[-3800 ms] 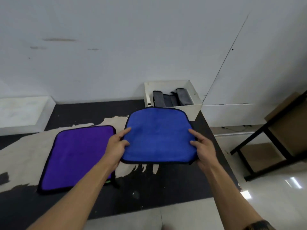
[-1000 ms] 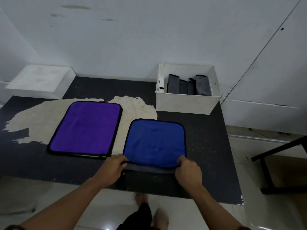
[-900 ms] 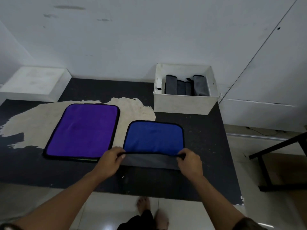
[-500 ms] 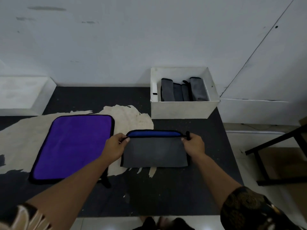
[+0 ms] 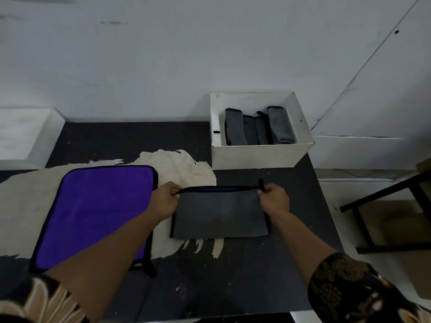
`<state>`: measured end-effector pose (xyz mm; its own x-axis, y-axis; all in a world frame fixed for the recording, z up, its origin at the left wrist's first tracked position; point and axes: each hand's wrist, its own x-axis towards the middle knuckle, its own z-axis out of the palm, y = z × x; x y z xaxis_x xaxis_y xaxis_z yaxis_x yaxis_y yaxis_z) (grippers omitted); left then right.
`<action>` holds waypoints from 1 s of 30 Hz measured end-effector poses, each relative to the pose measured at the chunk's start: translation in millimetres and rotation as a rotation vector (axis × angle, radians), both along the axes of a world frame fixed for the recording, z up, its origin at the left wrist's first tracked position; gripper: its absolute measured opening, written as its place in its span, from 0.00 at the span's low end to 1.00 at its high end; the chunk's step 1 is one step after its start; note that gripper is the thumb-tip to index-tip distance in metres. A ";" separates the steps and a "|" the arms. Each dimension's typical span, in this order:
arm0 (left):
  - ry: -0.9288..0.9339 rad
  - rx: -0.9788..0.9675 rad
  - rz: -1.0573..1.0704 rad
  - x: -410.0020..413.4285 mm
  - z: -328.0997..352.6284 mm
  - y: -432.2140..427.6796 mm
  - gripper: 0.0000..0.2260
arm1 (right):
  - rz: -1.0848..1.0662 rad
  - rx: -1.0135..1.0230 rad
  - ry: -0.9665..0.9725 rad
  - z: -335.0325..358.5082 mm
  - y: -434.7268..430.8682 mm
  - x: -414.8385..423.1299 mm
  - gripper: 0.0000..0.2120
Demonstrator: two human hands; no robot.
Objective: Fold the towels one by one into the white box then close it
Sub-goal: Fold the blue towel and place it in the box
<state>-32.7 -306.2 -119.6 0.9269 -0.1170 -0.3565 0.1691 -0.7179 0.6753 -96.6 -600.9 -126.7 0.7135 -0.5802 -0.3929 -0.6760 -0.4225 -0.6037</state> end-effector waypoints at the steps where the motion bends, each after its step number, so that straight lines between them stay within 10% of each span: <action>1: 0.038 0.002 -0.028 1.0 -0.2 0.9 0.11 | 0.014 -0.004 0.022 -2.4 0.8 -1.5 0.07; 9: 0.016 -0.028 0.004 9.3 0.1 3.5 0.14 | -0.088 -0.031 -0.050 -3.3 5.6 0.7 0.08; 13: 0.157 -0.043 -0.075 5.5 -6.5 4.6 0.31 | -0.006 -0.045 -0.032 -3.5 16.8 -9.6 0.23; 17: -0.199 0.336 -0.235 -26.1 -5.1 -5.6 0.41 | 0.286 -0.435 -0.073 -4.4 53.5 -34.7 0.35; 23: -0.284 0.432 -0.593 -79.9 -36.9 -46.4 0.33 | 0.780 -0.445 0.003 -22.0 114.4 -50.1 0.31; 30: -0.250 0.583 -0.533 -84.2 -60.9 -8.0 0.35 | 0.743 -0.591 0.105 -50.7 70.3 -67.9 0.36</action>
